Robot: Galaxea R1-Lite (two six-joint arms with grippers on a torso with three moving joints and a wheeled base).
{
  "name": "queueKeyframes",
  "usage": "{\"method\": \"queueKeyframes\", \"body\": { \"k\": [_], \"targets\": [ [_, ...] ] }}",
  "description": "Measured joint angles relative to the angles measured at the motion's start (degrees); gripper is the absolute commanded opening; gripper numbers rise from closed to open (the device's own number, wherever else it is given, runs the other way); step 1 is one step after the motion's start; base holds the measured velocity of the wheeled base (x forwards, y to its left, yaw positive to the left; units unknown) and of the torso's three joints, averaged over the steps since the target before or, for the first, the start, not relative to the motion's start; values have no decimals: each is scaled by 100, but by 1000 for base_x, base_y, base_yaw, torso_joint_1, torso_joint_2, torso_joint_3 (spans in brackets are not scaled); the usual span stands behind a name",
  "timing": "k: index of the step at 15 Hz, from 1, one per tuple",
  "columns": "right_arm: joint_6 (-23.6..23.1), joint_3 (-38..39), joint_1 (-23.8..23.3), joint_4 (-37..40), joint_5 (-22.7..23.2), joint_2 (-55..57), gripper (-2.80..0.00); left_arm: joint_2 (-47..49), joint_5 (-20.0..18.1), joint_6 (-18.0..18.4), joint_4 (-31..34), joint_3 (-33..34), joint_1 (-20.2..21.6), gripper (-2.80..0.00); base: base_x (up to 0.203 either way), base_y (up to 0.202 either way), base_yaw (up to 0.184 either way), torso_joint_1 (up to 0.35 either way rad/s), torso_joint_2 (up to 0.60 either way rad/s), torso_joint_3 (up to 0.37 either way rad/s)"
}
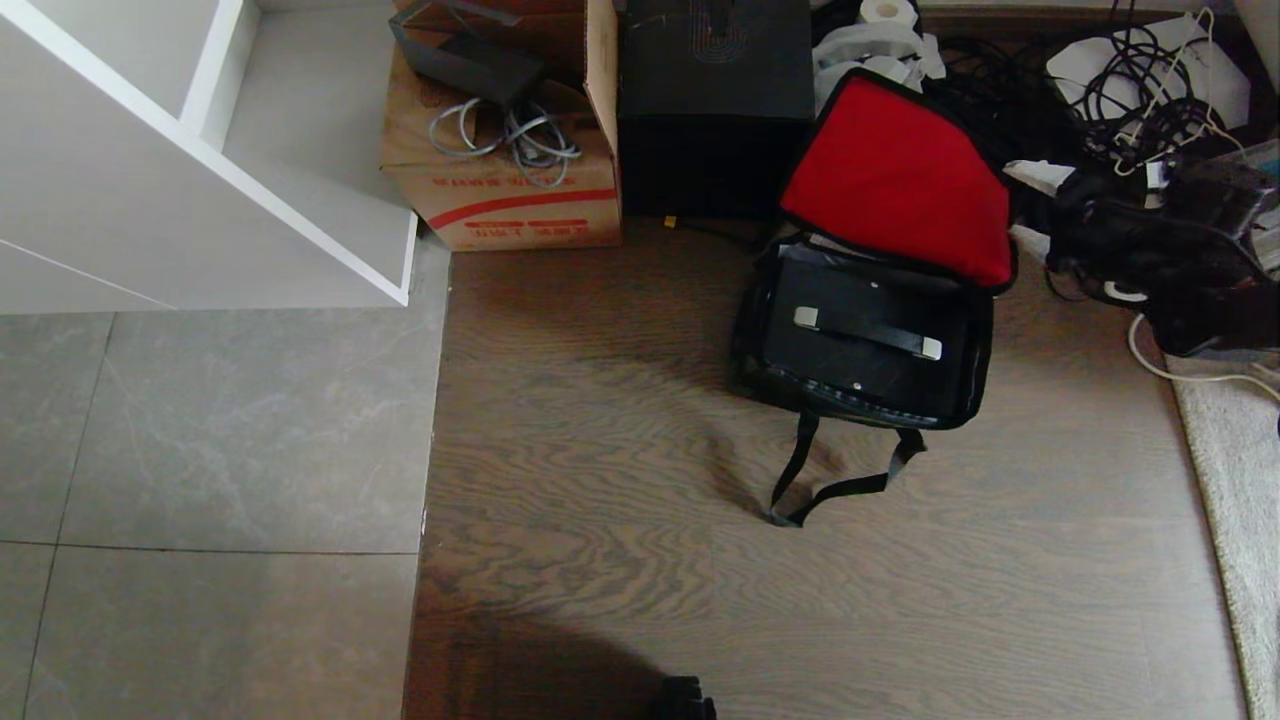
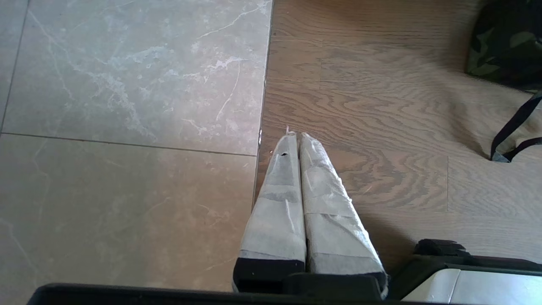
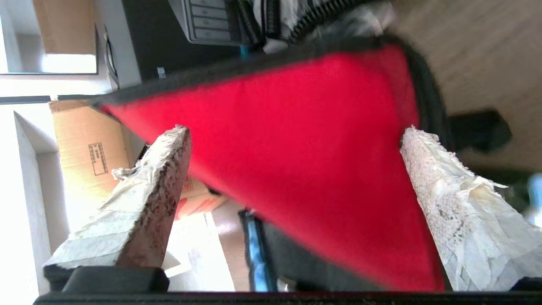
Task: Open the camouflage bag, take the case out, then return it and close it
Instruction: Open the top of the storage box, then grip the handle
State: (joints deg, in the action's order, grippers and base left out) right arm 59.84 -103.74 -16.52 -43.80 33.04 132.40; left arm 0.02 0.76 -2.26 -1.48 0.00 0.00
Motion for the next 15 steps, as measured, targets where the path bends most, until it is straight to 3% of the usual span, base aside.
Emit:
{"method": "queueKeyframes", "body": {
  "k": [3,7,12,15],
  "targets": [
    [11,446,-26,321,21,-390,0,0,-2,0,0,0,0,-280,0,0,0,0,0,0],
    [-5,1039,-25,1363,59,-953,0,0,0,2,0,0,0,-280,0,0,0,0,0,0],
    [-36,1380,100,2129,152,-1372,0,0,0,0,0,0,5,-280,0,0,0,0,0,0],
    [-64,1928,122,2183,545,-1685,0,0,-2,0,0,0,0,-280,0,0,0,0,0,0]
  ]
}}
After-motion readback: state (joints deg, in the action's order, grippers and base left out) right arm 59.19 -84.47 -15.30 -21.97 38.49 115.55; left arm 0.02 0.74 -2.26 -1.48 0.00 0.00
